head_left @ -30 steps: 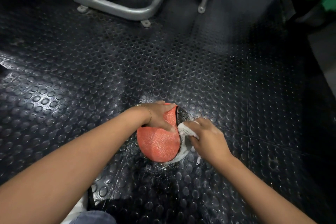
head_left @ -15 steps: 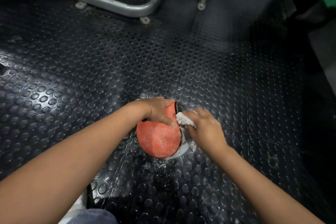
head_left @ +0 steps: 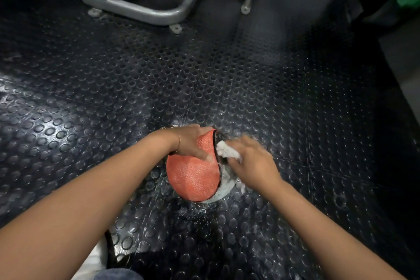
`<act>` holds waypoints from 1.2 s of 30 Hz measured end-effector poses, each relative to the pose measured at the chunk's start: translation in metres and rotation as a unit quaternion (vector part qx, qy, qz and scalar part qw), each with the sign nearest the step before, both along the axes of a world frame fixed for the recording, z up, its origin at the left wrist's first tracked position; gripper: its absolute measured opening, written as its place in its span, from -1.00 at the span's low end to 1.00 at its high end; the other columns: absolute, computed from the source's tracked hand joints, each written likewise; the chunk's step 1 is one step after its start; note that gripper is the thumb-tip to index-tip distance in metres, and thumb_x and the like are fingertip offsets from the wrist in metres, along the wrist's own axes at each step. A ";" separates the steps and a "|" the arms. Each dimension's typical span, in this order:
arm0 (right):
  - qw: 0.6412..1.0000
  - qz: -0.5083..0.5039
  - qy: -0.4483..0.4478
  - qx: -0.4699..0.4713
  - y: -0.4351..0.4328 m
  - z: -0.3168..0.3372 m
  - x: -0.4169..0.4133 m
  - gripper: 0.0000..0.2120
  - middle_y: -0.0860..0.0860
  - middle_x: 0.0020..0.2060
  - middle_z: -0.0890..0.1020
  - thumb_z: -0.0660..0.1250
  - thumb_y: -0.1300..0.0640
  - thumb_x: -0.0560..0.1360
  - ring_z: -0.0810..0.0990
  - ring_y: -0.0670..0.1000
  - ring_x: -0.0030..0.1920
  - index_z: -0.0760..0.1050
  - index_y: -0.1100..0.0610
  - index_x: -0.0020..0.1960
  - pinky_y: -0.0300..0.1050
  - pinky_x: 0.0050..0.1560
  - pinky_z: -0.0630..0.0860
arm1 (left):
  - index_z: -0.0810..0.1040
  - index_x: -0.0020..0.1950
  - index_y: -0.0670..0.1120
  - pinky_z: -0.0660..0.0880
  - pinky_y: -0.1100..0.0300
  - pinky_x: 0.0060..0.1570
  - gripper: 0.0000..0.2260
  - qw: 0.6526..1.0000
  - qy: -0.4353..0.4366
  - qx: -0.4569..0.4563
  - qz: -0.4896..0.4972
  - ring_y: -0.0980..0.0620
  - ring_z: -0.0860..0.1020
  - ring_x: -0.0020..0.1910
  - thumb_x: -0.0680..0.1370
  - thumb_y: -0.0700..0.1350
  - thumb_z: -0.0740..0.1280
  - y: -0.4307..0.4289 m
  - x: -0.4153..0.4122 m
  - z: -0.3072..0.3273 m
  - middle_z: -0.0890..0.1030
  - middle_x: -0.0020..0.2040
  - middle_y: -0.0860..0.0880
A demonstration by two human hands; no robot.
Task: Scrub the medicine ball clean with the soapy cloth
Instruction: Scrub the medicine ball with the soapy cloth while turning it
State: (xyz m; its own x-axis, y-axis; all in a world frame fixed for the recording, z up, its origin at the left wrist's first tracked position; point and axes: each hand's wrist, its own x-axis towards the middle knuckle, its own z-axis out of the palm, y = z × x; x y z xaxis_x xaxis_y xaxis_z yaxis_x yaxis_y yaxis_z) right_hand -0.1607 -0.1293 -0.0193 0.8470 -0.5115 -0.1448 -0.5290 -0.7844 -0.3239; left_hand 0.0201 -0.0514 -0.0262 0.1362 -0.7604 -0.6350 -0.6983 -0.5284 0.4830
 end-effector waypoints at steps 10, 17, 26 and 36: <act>1.000 0.009 0.009 -0.023 0.000 0.000 0.011 -0.63 -0.04 0.22 0.42 0.19 0.08 0.53 0.39 -0.04 0.22 0.33 -0.08 0.34 -0.16 0.18 0.35 | -0.04 0.54 0.13 0.24 0.00 0.39 -0.25 0.999 0.034 -0.001 0.020 -0.08 0.19 0.44 0.51 0.01 0.36 0.008 0.006 0.003 0.07 0.51 0.01; 1.000 0.015 0.003 0.002 -0.001 0.002 0.011 -0.64 -0.08 0.12 0.41 0.19 0.05 0.54 0.40 -0.07 0.15 0.33 -0.10 0.33 -0.14 0.19 0.34 | -0.06 0.51 0.25 0.28 0.07 0.39 -0.33 0.997 -0.045 -0.057 -0.013 0.02 0.16 0.48 0.56 -0.06 0.28 0.019 -0.006 0.003 -0.18 0.54 0.13; 1.000 0.019 -0.020 -0.006 0.007 -0.001 0.000 -0.66 -0.05 0.10 0.46 0.24 0.06 0.51 0.46 -0.05 0.09 0.41 -0.05 0.28 -0.14 0.14 0.43 | -0.14 0.53 0.21 0.14 0.07 0.42 -0.16 0.996 -0.070 -0.035 -0.034 0.02 0.02 0.52 0.47 0.10 0.39 0.014 -0.002 0.006 -0.19 0.55 0.12; 1.000 -0.007 -0.019 -0.014 0.002 -0.006 0.007 -0.66 -0.06 0.09 0.46 0.22 0.04 0.52 0.44 -0.06 0.09 0.40 -0.07 0.30 -0.14 0.14 0.41 | -0.10 0.53 0.17 0.11 0.03 0.44 -0.18 0.995 -0.085 -0.012 -0.047 -0.04 0.05 0.52 0.46 0.14 0.39 -0.004 0.007 0.009 -0.14 0.56 0.07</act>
State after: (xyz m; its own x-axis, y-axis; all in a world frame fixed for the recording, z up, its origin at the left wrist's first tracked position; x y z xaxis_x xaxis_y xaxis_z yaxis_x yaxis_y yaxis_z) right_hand -0.1541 -0.1269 -0.0254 0.8439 -0.5276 -0.0973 -0.5283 -0.7858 -0.3216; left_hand 0.0274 -0.0558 -0.0172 0.1681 -0.7895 -0.5902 -0.8170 -0.4466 0.3647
